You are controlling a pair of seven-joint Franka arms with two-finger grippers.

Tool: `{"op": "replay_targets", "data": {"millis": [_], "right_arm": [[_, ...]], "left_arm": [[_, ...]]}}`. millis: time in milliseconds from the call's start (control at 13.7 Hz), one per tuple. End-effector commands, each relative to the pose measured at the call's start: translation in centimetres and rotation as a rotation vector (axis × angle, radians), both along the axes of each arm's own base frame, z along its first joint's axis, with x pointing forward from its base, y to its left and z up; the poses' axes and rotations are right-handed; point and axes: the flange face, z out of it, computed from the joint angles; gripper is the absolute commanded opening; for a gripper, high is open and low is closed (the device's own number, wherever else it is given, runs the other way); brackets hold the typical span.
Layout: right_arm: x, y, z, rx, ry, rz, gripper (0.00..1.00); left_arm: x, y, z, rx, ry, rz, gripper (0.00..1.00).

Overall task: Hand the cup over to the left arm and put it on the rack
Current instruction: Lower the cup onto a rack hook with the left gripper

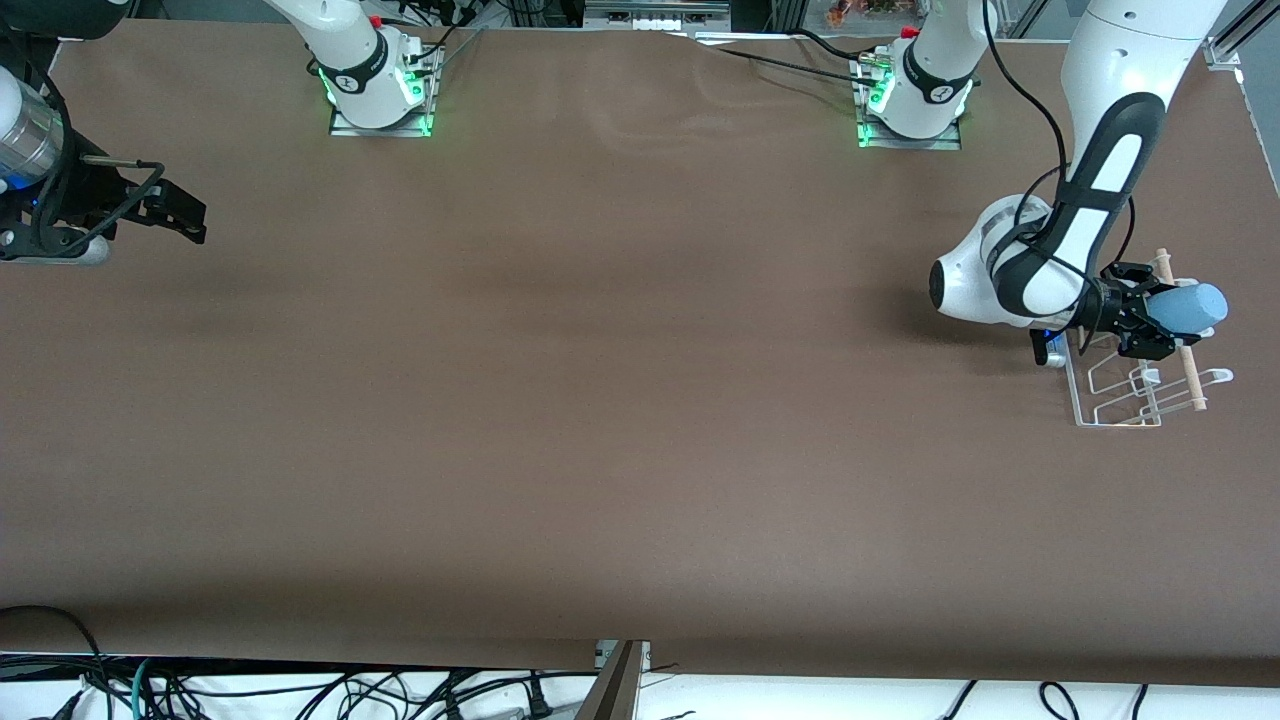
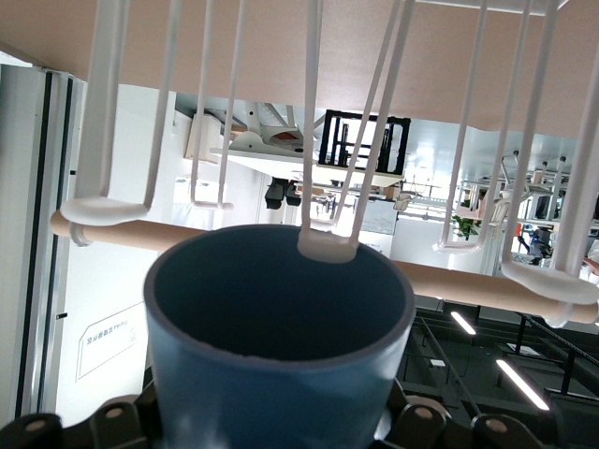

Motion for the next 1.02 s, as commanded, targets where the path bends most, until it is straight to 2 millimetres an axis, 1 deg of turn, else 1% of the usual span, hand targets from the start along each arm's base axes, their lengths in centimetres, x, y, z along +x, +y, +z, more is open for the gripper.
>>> {"op": "replay_targets", "data": {"millis": [0,146,292,438,511,584,658,731,804,877,950], "right_arm": [[0.2,-0.2,0.4,-0.008,-0.004,0.012,0.99],[0.3,-0.2,0.6,-0.011,-0.011,0.013,0.99],[0.4,-0.1,0.6,-0.013,-0.017,0.012,0.99],[0.2,-0.1,0.6,-0.010,-0.007,0.008,0.99],[0.2,-0.3,0.6,-0.007,-0.005,0.006,0.99],[0.1,-1.2,0.4,-0.005,0.008,-0.003,0.99],[-0.2,-1.8,0.1,-0.007,0.040,-0.018,0.99],[-0.6,-1.9,0.0,-0.008,0.065,-0.033,0.99],[-0.8,-2.0,0.0,-0.012,0.080,-0.039,0.99],[-0.8,-2.2,-0.1,-0.012,0.081,-0.044,0.99],[-0.8,-2.7,-0.1,-0.012,0.081,-0.057,0.99]], "left_arm": [[-0.2,0.3,0.2,0.007,-0.018,-0.025,0.01],[0.0,0.4,0.3,0.018,-0.022,-0.045,0.01],[0.0,1.1,-0.1,0.024,-0.026,-0.051,0.02],[-0.1,1.0,-0.6,0.021,-0.028,-0.051,0.05],[-0.2,1.0,-0.8,0.021,-0.025,-0.052,0.05],[-0.2,1.0,-0.9,0.021,-0.024,-0.052,0.05],[-0.2,1.0,-1.0,0.020,-0.022,-0.052,0.05],[-0.2,1.0,-1.1,0.019,-0.025,-0.052,0.07],[-0.2,1.0,-1.1,0.019,-0.027,-0.052,0.30],[-0.2,1.0,-1.1,0.019,-0.027,-0.052,0.99],[-0.2,1.0,-1.1,0.019,-0.027,-0.052,1.00]]}}
